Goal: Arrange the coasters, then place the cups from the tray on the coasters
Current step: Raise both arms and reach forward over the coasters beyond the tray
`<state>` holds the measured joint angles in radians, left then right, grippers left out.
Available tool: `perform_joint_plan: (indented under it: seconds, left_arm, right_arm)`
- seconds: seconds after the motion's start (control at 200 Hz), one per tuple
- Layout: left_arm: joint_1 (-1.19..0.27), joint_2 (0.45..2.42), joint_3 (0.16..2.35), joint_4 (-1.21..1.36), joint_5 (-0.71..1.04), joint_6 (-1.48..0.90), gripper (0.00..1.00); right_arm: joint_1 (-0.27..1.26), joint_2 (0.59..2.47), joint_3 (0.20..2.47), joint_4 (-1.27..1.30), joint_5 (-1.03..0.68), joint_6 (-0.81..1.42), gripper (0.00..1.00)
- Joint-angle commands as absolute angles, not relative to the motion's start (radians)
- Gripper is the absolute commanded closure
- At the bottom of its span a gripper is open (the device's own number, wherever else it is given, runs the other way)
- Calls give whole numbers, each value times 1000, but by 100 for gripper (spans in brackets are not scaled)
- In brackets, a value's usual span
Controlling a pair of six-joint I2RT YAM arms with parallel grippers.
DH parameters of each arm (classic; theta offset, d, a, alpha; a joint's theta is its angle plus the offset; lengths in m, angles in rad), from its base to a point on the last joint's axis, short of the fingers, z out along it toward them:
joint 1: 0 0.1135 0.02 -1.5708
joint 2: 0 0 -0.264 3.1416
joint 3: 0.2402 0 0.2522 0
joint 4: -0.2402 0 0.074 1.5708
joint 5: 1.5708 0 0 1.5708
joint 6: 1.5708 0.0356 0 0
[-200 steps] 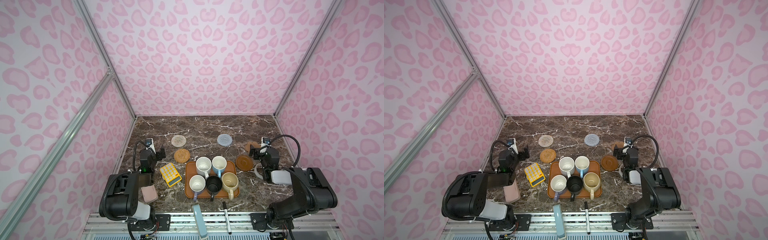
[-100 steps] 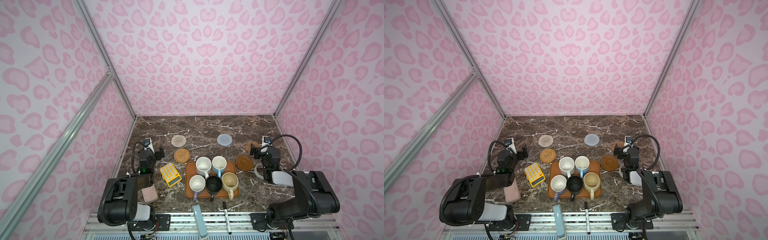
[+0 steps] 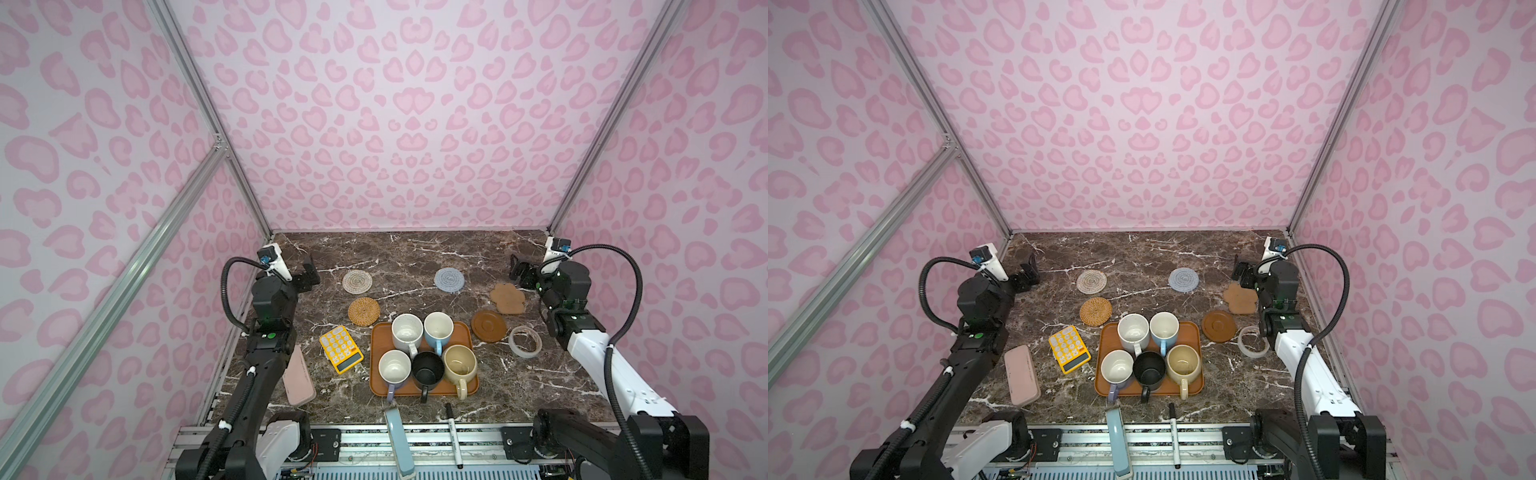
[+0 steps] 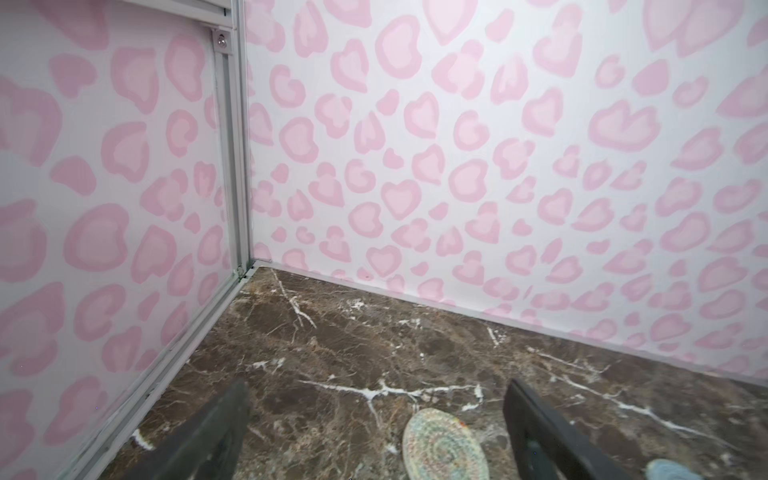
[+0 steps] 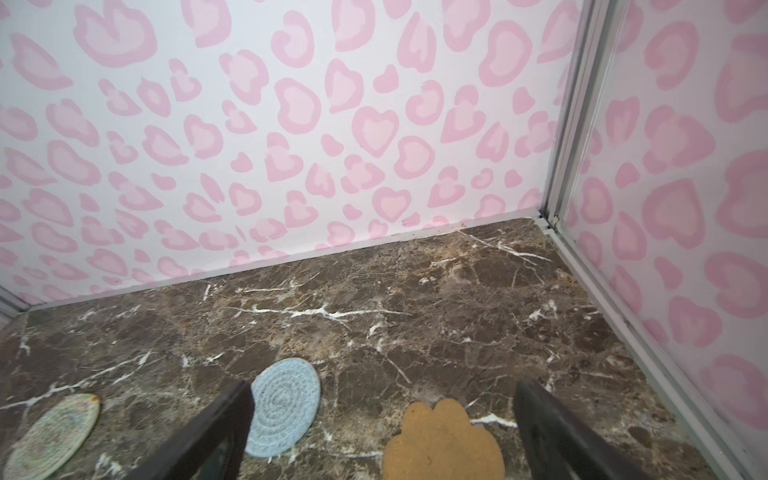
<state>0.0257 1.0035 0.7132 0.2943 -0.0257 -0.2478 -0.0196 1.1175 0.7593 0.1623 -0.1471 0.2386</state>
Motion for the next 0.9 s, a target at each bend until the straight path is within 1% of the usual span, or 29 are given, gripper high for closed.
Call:
perform_joint_plan:
  seconds: [0.0, 0.095, 0.22, 0.315, 0.425, 0.55, 0.7, 0.805, 0.895]
  left_arm:
    - [26, 1000, 792, 29, 31, -364, 3]
    - [26, 993, 816, -7, 61, -449, 3]
    - [26, 1024, 880, -63, 122, -505, 3]
    - [9, 1065, 951, -154, 156, -490, 3]
    - [-63, 1136, 1055, -301, 124, -426, 3]
    - [-118, 1251, 1145, -419, 175, -432, 3]
    - [-157, 1369, 1201, -487, 92, -439, 2]
    - [-189, 1494, 1282, -570, 24, -418, 0]
    - [-206, 1584, 1317, -578, 15, -418, 3]
  right_arm:
    - [-19, 1109, 775, 31, -242, 321, 1]
    - [0, 1127, 826, -12, -303, 344, 2]
    - [92, 1177, 911, -119, -277, 302, 4]
    - [179, 1212, 958, -159, -273, 277, 4]
    - [286, 1261, 1012, -175, -272, 265, 5]
    - [414, 1346, 1090, -198, -250, 255, 7]
    - [531, 1471, 1194, -241, -228, 268, 8]
    - [596, 1543, 1252, -264, -199, 266, 8]
    - [636, 1605, 1297, -282, -188, 276, 10]
